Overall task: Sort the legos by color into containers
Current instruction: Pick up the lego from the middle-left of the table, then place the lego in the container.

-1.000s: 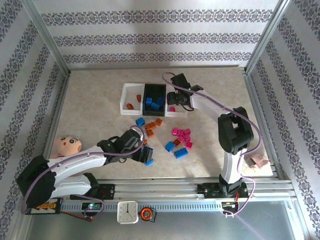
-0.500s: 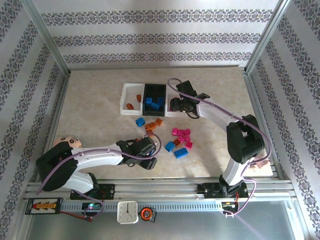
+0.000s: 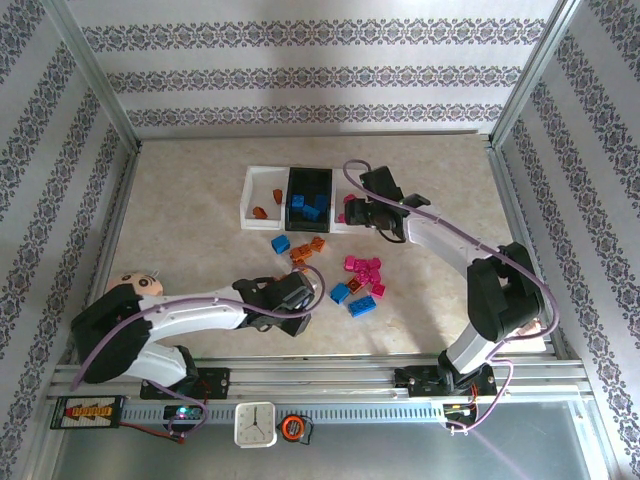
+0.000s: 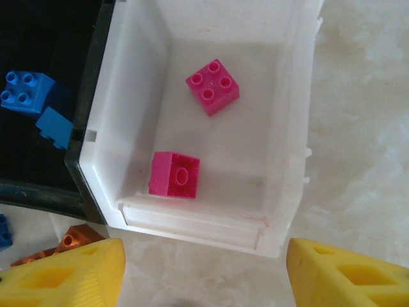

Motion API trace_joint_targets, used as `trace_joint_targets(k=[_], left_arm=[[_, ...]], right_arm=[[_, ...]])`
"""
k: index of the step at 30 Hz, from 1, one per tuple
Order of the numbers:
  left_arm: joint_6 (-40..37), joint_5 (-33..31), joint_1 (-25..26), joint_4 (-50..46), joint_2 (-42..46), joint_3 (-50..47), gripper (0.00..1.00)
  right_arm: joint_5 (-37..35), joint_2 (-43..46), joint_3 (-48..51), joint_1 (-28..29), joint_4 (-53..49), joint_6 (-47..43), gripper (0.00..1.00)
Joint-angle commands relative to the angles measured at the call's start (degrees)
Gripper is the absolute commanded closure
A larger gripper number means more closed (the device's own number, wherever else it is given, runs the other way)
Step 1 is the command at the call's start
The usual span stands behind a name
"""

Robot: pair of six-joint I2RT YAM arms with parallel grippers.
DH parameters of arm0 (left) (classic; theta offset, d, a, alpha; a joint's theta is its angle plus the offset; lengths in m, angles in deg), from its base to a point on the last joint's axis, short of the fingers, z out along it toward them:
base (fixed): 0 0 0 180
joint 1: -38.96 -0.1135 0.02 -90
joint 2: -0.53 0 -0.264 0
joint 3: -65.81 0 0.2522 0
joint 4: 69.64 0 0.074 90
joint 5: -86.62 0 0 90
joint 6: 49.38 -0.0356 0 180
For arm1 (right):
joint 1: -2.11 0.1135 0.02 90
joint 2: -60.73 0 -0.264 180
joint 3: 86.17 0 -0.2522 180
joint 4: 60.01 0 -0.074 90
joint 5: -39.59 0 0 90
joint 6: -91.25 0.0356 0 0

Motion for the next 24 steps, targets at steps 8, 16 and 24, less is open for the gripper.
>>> trace_joint_targets(k=[8, 16, 24], left_arm=[[-2.4, 6.8, -18.7, 7.0, 1.4, 12.9, 0.73], [-3.2, 7.4, -27.2, 10.8, -20.1, 32.8, 0.74], [-2.6, 5.5, -29.9, 5.8, -38.5, 50.9, 0.75]], right_arm=[[2.4, 9.0, 8.0, -0.7, 1.4, 2.5, 0.32], [3.9, 14.8, 14.5, 0.1, 1.7, 3.6, 0.32], [5.9, 20.1, 20.2, 2.3, 1.9, 2.7, 0.32]])
